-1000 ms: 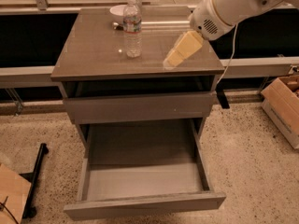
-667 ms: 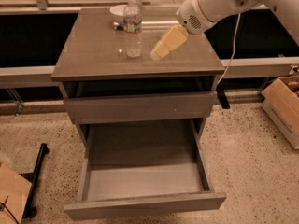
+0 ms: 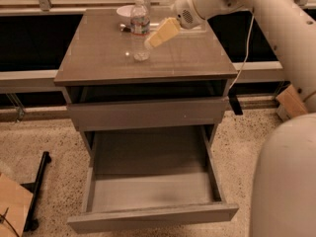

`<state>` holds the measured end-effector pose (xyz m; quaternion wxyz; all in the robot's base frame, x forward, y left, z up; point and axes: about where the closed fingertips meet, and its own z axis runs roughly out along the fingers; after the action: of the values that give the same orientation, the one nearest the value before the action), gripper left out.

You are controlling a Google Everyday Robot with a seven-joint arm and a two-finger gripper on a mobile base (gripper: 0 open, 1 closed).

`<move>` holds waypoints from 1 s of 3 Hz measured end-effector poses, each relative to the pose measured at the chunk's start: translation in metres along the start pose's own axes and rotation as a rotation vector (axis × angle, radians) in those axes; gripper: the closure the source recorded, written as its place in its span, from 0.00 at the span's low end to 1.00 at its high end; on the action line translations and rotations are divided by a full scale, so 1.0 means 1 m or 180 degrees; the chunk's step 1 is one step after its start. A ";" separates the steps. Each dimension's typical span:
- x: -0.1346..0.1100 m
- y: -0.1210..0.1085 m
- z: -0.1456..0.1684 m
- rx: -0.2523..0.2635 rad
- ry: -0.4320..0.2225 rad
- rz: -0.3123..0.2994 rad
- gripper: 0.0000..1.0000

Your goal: Place water bottle into middle drawer

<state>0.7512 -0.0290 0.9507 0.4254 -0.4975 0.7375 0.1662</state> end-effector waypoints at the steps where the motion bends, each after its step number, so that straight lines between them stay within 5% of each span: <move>1: -0.010 -0.010 0.024 -0.0089 -0.0173 0.0069 0.00; 3: -0.047 -0.008 0.074 -0.0369 -0.0459 0.0022 0.00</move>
Offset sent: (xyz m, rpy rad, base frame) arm 0.0629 0.0749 0.0052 0.1560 -0.0006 0.1256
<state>0.7986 0.0445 0.9461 0.4473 -0.5055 0.6958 0.2455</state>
